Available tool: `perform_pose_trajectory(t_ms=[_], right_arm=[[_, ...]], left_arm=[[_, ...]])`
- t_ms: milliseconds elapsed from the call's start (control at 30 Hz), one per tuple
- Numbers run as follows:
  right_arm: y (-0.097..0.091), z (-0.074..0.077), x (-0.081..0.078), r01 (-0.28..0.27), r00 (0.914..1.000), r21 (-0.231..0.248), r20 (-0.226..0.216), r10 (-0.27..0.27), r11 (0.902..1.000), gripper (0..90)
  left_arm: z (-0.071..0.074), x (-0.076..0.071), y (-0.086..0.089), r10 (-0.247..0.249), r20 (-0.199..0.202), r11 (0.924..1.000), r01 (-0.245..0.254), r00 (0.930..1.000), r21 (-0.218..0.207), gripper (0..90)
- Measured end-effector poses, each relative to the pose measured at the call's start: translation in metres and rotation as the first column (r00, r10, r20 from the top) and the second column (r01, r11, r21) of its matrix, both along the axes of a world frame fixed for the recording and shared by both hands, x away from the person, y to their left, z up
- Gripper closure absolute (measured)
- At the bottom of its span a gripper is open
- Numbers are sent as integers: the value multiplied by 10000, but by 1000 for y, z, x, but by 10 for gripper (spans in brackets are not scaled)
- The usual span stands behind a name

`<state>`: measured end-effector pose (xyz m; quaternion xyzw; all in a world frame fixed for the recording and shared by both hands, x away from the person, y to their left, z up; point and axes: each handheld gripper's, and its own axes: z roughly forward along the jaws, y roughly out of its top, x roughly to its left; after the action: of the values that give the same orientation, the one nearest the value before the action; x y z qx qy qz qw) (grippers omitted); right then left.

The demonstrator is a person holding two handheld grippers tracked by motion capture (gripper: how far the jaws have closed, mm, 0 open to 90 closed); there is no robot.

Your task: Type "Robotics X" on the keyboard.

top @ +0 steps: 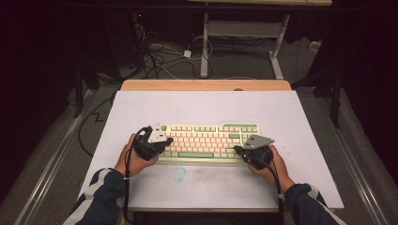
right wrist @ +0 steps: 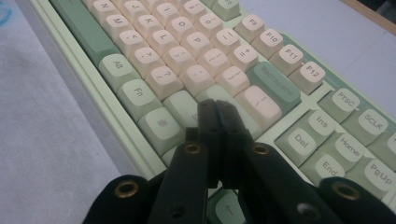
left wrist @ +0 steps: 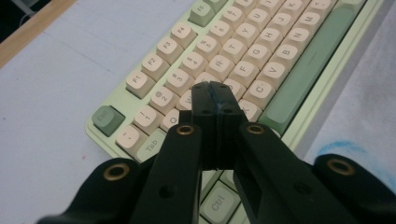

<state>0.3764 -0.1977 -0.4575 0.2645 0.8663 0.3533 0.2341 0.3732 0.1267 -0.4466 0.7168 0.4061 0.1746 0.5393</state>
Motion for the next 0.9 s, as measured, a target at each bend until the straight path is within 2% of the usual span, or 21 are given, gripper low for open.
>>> perform_pose_trajectory(t_ms=[400,900], right_arm=[[0,0,0,24,10000,20,-1,-24,10000,900],[0,-1,0,6,10000,28,19,-6,10000,900]], left_arm=[[3,6,-6,-72,54,10000,72,10000,-42,874],[-1,27,-41,-350,-157,9993,353,9993,151,872]])
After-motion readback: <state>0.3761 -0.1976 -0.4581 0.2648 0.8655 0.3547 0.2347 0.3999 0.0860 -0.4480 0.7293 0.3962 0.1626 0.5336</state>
